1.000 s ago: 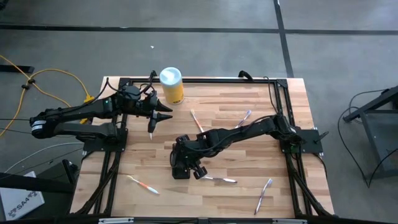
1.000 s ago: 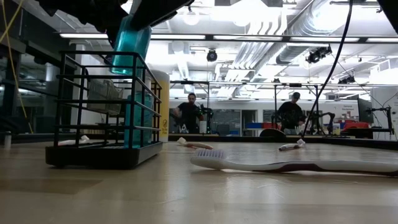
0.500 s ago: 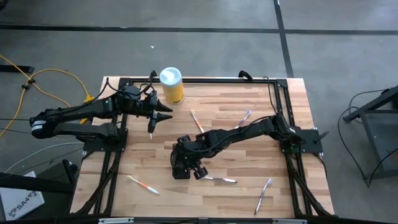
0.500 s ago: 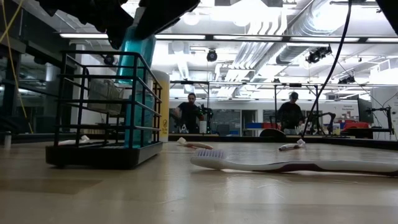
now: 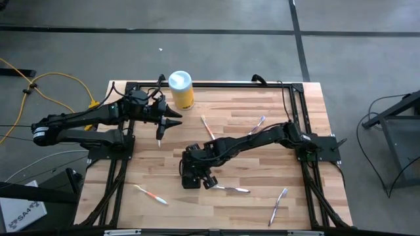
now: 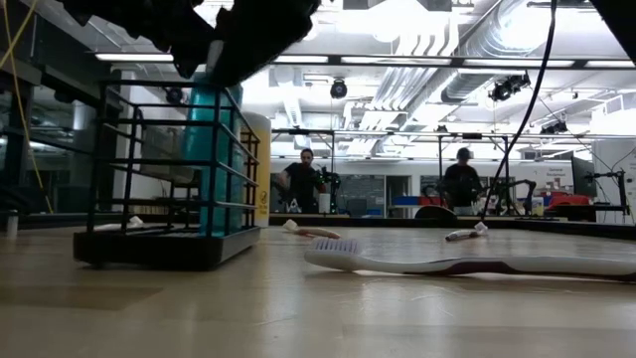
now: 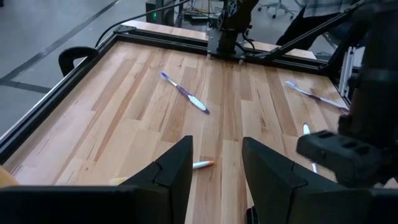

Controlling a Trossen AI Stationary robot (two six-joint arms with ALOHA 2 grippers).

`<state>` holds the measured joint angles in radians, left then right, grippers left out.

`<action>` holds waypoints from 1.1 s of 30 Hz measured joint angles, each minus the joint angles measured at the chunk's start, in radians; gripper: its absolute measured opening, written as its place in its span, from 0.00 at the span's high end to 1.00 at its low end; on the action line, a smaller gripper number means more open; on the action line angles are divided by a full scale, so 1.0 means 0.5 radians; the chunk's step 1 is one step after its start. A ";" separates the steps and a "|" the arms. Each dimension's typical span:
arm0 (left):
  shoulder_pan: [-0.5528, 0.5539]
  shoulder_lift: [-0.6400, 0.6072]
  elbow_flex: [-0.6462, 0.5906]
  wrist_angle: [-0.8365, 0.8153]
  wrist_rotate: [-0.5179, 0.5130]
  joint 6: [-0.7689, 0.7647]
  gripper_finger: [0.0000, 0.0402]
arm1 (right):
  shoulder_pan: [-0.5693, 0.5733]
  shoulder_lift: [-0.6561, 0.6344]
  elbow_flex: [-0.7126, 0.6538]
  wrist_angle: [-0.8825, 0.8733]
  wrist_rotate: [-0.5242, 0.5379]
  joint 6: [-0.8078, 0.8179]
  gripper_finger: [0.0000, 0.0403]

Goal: Pick & Place toothbrushing station
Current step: Put the blue mouthwash into the middle section of the black wire organizer

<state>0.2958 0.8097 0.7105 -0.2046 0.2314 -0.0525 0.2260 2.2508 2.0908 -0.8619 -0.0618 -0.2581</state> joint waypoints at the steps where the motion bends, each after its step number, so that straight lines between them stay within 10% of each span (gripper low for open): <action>1: 0.000 0.000 0.000 0.010 0.000 0.000 0.66 | 0.000 0.002 -0.002 0.000 -0.003 -0.004 0.79; 33: 0.000 -0.001 0.000 0.066 0.000 0.000 0.66 | -0.026 0.064 0.000 0.025 -0.036 -0.325 0.79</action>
<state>0.2960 0.8093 0.7105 -0.1715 0.2314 -0.0526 0.2131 2.2829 2.0907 -0.8496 -0.0799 -0.4204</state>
